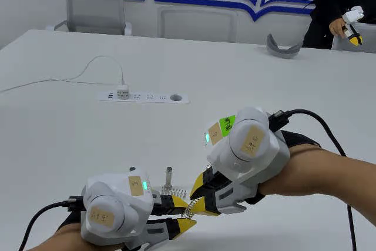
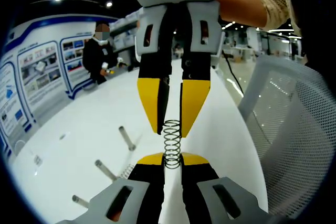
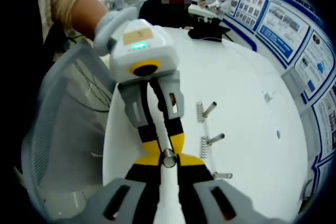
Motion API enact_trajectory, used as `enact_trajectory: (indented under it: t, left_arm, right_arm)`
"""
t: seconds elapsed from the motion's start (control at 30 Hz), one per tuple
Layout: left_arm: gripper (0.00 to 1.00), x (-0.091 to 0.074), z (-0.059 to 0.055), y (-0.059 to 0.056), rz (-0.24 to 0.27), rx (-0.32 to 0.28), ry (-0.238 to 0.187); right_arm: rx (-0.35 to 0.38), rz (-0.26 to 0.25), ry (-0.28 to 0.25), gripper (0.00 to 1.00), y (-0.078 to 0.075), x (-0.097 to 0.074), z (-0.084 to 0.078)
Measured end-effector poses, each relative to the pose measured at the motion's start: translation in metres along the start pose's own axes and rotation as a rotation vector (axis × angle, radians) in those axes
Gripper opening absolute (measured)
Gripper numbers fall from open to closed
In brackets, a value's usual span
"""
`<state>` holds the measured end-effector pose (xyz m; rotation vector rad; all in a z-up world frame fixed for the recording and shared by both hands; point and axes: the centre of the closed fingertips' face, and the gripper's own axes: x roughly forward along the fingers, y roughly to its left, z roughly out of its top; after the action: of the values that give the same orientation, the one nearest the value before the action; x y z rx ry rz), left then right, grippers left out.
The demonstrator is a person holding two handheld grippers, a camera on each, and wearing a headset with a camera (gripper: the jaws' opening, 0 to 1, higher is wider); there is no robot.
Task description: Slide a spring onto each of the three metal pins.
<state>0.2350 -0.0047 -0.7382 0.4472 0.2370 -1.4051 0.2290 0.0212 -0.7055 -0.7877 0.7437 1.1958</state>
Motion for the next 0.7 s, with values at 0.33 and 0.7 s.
enact_trajectory:
  t: [0.33, 0.7]
  left_arm:
    - [0.11, -0.0003, 0.0073, 0.0009, 0.004, -0.01, -0.028]
    - [0.11, -0.0006, 0.0086, 0.0038, 0.016, -0.025, -0.037]
  right_arm:
    - [0.03, 0.006, 0.006, 0.14, -0.0007, 0.0058, -0.0066]
    - [0.038, 0.008, -0.001, 0.12, -0.0036, 0.0062, -0.006]
